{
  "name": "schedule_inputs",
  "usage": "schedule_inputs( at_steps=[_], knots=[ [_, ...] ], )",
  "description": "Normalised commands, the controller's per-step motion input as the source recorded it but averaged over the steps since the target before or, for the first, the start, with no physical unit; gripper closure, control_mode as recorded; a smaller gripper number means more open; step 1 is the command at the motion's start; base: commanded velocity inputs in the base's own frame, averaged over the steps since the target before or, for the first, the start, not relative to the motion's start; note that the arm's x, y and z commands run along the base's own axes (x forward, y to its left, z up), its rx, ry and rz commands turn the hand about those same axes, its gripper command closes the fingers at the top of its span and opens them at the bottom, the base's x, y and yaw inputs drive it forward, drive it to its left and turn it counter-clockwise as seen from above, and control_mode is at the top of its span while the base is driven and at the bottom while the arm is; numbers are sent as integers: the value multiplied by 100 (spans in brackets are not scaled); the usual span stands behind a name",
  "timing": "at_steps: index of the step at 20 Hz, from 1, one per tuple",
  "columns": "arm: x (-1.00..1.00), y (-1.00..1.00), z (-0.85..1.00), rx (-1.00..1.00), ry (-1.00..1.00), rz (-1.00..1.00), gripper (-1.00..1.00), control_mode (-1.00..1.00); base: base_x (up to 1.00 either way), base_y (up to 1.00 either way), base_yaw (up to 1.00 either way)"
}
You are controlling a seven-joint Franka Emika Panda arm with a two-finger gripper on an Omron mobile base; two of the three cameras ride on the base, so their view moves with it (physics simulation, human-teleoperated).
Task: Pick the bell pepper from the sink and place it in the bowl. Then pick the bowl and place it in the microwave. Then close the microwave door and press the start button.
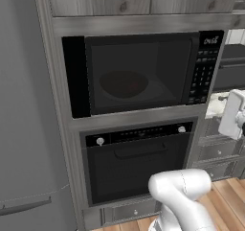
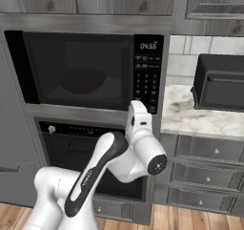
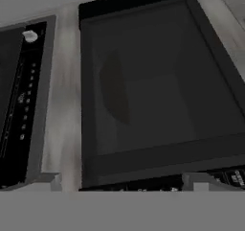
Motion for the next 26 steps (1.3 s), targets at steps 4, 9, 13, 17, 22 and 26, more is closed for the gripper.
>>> schedule_inputs(
  at_steps=[4,9,13,17,22,26],
  knots=[
    [48,6,-27,29,8,0,100,-100,0,0,0],
    [48,0,-13,4,4,-1,100,-100,0,0,0],
    [58,0,-4,0,0,-10,100,-100,0,0,0],
    [54,0,-27,0,0,-15,100,-100,0,0,0],
    [55,0,-31,0,0,-14,100,-100,0,0,0],
    [47,0,-17,0,1,-11,100,-100,0,0,0]
  ],
)
